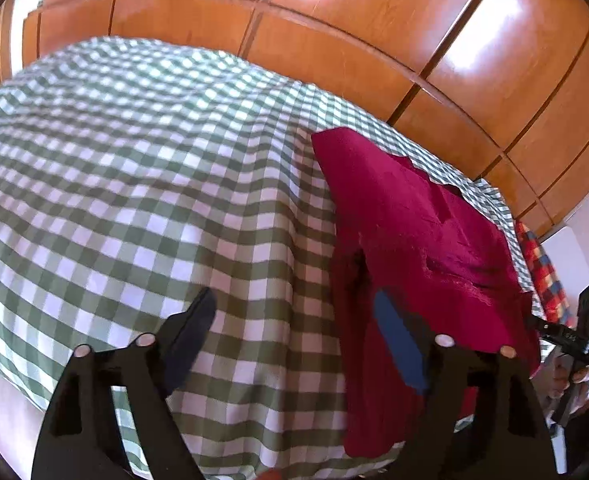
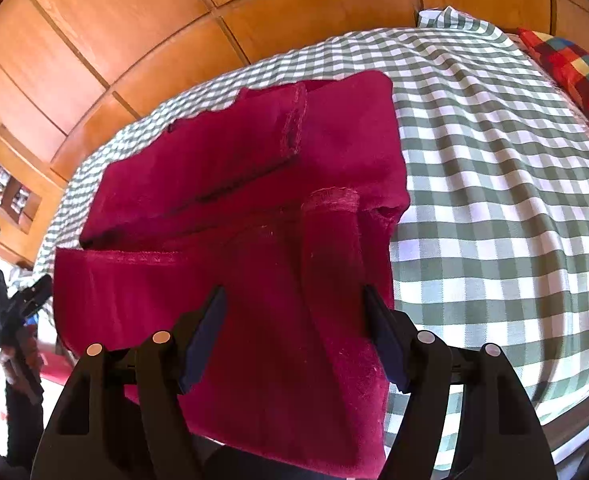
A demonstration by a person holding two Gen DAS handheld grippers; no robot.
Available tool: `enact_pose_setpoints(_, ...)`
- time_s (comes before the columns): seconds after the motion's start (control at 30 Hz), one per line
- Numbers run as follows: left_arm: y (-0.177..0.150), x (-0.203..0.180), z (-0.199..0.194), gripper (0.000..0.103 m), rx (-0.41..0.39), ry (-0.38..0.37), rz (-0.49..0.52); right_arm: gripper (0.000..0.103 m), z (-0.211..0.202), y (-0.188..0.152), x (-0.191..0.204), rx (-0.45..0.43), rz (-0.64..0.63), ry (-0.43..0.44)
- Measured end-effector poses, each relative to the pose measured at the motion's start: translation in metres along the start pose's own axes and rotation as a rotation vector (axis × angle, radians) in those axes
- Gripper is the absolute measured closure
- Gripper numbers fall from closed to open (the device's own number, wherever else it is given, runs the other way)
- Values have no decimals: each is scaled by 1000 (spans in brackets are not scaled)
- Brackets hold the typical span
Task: Fold small clothes
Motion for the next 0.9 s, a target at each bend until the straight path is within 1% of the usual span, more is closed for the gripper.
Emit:
enact_pose_setpoints(0.03,0,1,-1,24,3,-14,-4,35,-2,0,0,-7,2,1)
enact_pose_setpoints(0.1,-2,1,-3,25,9,-70,4,35,-8,-3,0,-25,3,5)
enact_pose_setpoints(0.27,-1,-5,-8,25,-17,-116,48,35,-10,-6,-4,-41,20,2)
enact_pose_setpoints(0.4,3,-13,-2,25,-3,-182,47,41,-6,-5,-2,-58,15,-7)
enact_pose_setpoints(0.5,6,-24,4,25,6,-214,77,47,0,2,-3,-74,16,-10)
enact_pose_setpoints(0.53,6,-28,5,28,13,-221,88,49,2,4,-3,-74,12,-12)
enact_pose_setpoints(0.57,6,-32,8,31,21,-226,100,57,6,6,-2,-71,1,-23)
enact_pose_setpoints(0.6,5,-37,11,33,32,-225,120,75,10,7,-1,-63,-14,-41)
enact_pose_setpoints(0.63,5,-39,13,38,38,-223,130,85,12,7,0,-56,-28,-50)
enact_pose_setpoints(0.67,4,-42,16,47,46,-222,144,90,14,7,2,-48,-52,-62)
enact_pose_setpoints(0.7,2,-45,18,54,53,-222,162,92,14,6,5,-49,-79,-77)
enact_pose_setpoints(0.73,1,-49,21,75,63,-223,187,93,14,5,7,-50,-96,-87)
enact_pose_setpoints(0.77,0,-52,23,89,72,-228,204,94,11,4,9,-50,-113,-97)
enact_pose_setpoints(0.83,-2,-55,24,94,63,-229,220,94,-3,7,13,-73,-125,-87)
enact_pose_setpoints(0.9,-3,-59,15,95,31,-250,234,95,-23,15,19,-117,-137,-70)
Point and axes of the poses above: each gripper's, at about its wrist camera, not at the fingertips, and z roughly the way its jaws point, x to its left, y to its top, the point moved 1 cm from there along z, roughly the way its jaws point, and after that the axes turned 1 degree about x, right-handed, at the moved point
